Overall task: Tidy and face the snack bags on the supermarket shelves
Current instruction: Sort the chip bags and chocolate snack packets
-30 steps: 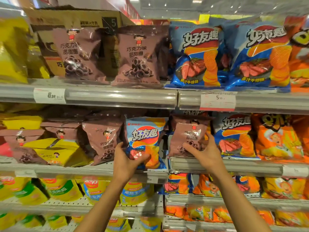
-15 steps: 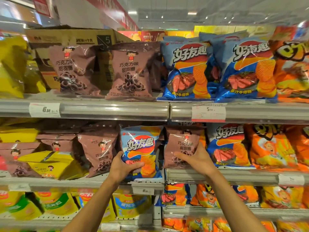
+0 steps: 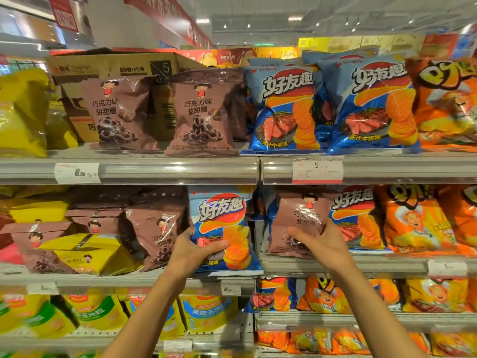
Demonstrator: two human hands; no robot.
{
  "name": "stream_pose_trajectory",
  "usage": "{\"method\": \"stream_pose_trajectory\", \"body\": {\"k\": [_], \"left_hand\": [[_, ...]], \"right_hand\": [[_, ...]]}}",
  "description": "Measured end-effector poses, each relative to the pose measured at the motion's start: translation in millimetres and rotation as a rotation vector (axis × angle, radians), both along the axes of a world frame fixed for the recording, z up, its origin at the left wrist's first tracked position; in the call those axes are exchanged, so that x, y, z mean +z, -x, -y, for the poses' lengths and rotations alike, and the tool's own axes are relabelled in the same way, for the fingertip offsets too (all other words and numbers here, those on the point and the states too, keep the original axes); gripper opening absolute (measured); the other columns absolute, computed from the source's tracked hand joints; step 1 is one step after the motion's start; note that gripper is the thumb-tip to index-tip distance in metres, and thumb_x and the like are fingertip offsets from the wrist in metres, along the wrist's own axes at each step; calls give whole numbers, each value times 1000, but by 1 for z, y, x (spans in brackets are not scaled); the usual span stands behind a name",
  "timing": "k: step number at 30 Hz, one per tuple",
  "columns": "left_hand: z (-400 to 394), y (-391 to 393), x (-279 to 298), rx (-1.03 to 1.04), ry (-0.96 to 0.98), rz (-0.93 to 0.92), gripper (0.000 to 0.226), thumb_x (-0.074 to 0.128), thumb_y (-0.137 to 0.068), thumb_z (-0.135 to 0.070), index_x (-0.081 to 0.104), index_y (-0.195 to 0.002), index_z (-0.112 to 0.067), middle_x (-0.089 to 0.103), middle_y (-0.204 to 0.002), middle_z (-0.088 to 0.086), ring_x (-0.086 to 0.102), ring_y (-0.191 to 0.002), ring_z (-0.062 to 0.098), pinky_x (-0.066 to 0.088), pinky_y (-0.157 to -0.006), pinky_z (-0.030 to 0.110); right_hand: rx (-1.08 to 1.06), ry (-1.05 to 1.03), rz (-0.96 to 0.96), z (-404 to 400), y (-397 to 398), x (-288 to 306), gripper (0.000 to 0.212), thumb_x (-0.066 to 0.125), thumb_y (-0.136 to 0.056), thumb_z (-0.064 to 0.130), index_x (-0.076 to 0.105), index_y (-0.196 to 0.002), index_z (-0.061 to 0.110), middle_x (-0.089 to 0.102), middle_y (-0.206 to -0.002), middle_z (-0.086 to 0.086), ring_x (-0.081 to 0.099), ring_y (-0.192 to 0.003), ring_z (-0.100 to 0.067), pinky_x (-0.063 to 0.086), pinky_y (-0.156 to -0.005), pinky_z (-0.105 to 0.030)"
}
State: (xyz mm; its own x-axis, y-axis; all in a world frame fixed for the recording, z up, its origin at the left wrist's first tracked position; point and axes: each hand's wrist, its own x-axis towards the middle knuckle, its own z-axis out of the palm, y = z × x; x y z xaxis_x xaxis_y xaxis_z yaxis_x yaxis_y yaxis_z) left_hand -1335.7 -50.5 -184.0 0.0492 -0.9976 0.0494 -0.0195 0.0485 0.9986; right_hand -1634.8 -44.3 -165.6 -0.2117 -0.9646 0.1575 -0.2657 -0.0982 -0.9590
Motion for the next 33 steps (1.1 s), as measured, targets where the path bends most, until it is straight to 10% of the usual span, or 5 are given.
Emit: {"method": "stream_pose_trajectory", "body": {"k": [6, 17, 33], "left_hand": [[8, 62, 18, -126, 46, 4, 27, 89, -72, -16, 72, -91, -10, 77, -87, 12, 74, -75, 20, 57, -65, 24], [46, 143, 18, -54, 106, -19, 41, 91, -67, -7, 61, -94, -9, 74, -72, 2, 70, -60, 13, 53, -54, 19], [38, 132, -5, -191, 74, 127, 65, 92, -62, -38, 60, -115, -17, 74, -104, -2, 72, -89, 11, 57, -80, 27]], "right_hand": [[-88, 31, 64, -40, 52, -6, 52, 90, -74, 21, 60, -115, 27, 75, -102, 10, 72, -84, 3, 53, -63, -11], [-177, -68, 114, -87, 111, -22, 72, 95, -58, 43, 60, -118, 24, 77, -108, 0, 75, -98, -25, 58, -91, -51], [-71, -43, 39, -94, 54, -13, 70, 87, -61, 44, 61, -121, 21, 77, -103, 8, 73, -94, -6, 61, -85, -31]]}}
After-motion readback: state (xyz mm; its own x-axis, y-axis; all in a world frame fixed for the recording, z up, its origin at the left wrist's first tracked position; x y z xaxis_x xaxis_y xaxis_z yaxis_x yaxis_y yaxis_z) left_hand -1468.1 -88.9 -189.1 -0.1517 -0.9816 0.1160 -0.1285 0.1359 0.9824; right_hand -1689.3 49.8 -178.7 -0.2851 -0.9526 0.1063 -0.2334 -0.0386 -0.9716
